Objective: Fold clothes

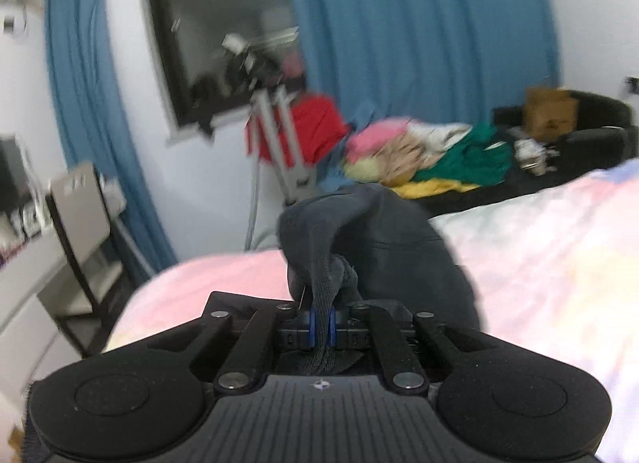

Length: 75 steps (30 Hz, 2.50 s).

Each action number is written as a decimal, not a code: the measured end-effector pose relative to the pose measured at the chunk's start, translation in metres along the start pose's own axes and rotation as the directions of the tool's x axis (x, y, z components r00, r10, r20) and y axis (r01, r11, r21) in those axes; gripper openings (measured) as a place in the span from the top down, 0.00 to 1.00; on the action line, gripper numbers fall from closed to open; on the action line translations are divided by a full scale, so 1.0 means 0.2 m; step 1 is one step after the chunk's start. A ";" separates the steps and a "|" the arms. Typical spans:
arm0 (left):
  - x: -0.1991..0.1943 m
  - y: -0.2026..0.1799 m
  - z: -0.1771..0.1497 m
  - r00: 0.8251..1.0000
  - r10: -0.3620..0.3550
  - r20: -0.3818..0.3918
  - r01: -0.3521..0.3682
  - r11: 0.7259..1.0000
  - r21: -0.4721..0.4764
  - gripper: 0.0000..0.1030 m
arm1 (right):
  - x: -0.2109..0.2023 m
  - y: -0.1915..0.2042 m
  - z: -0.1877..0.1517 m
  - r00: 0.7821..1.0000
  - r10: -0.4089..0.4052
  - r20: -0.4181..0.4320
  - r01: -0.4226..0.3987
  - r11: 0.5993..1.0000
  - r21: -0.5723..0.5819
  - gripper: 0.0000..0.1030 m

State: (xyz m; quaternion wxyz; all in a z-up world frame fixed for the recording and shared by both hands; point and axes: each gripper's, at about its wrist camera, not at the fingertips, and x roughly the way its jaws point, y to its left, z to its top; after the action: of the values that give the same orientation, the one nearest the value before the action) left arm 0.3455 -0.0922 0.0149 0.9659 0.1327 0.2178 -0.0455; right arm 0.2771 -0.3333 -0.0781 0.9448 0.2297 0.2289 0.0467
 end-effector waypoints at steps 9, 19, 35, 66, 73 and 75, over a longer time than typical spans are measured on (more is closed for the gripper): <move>-0.73 -0.14 -0.51 0.995 -0.094 0.036 0.096 0.993 -0.067 0.95 | -0.32 0.01 0.04 0.997 0.048 0.066 -0.049 0.999 0.017 0.04; -0.84 -0.04 -0.99 0.984 -0.179 0.015 0.178 0.962 -0.209 0.94 | -0.43 -0.09 0.01 0.983 0.181 0.035 -0.185 0.952 0.243 0.04; -0.70 0.15 -1.03 0.962 -0.271 0.017 0.260 0.901 -0.347 0.93 | 0.31 -0.27 -0.01 0.990 0.133 -0.046 -0.095 0.871 0.482 0.08; -0.78 -0.20 -1.06 0.911 -0.413 0.014 0.409 0.897 -0.166 0.27 | -0.59 -1.00 0.33 0.845 -0.499 0.192 0.373 0.808 0.456 0.92; -0.74 0.13 -1.15 0.930 -0.352 -0.109 0.263 0.842 -0.471 0.19 | -0.54 -1.08 0.19 0.864 -0.496 0.088 0.453 0.841 0.295 0.92; -0.69 0.28 -1.19 0.938 -0.312 -0.153 0.170 0.797 -0.580 0.19 | -0.52 -1.07 0.19 0.867 -0.491 0.086 0.446 0.840 0.309 0.92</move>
State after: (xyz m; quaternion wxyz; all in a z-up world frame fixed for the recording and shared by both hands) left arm 0.1319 0.0316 -0.1194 0.9143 -0.1796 0.3523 -0.0870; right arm 0.1981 -0.5591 -0.1021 0.9007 0.3002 0.2053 -0.2376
